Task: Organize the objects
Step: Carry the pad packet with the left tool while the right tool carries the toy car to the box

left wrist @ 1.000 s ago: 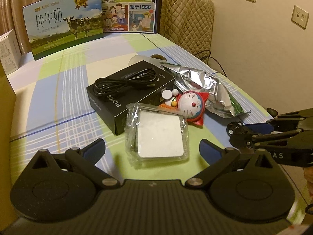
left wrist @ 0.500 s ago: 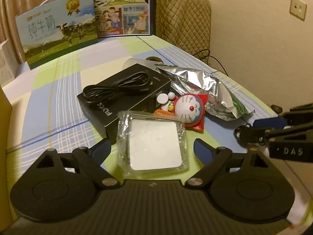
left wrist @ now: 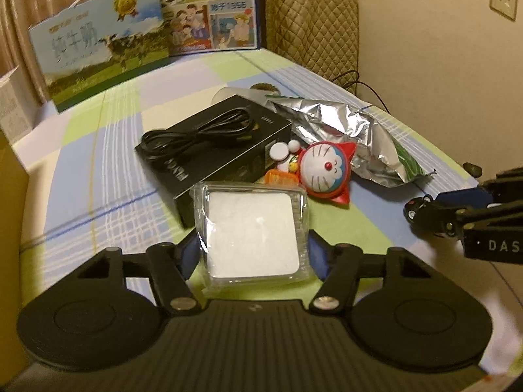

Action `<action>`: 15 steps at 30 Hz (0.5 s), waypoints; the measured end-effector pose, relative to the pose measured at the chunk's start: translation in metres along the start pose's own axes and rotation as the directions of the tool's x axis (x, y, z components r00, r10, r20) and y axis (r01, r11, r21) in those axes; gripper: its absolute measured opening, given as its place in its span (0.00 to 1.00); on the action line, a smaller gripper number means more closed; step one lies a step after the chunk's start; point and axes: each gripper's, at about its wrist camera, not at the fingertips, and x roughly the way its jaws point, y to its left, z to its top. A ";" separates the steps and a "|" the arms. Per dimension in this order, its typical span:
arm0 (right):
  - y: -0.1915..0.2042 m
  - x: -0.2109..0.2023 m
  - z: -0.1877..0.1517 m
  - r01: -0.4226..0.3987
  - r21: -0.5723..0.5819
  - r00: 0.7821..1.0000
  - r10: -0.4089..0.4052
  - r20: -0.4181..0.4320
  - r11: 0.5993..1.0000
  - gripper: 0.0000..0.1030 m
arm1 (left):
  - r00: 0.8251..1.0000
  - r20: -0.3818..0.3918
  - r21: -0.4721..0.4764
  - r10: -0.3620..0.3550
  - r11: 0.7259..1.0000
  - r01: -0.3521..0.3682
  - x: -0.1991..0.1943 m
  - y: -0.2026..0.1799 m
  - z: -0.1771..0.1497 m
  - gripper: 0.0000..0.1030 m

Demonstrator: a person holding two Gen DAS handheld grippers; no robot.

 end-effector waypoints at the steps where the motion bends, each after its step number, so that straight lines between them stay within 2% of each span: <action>1: 0.000 -0.001 -0.001 -0.002 0.000 1.000 0.002 -0.002 1.000 0.28 | 1.000 -0.009 -0.016 -0.008 1.000 0.008 -0.003 0.003 -0.002 0.59; 10: 0.006 -0.005 -0.014 -0.014 -0.023 0.999 0.014 -0.034 1.000 0.28 | 0.999 -0.043 -0.088 -0.021 0.996 0.017 -0.039 0.014 -0.033 0.59; 15: 0.010 -0.005 -0.017 0.000 -0.045 1.000 -0.001 -0.021 0.999 0.30 | 0.998 -0.051 -0.102 -0.022 0.995 0.016 -0.049 0.016 -0.041 0.59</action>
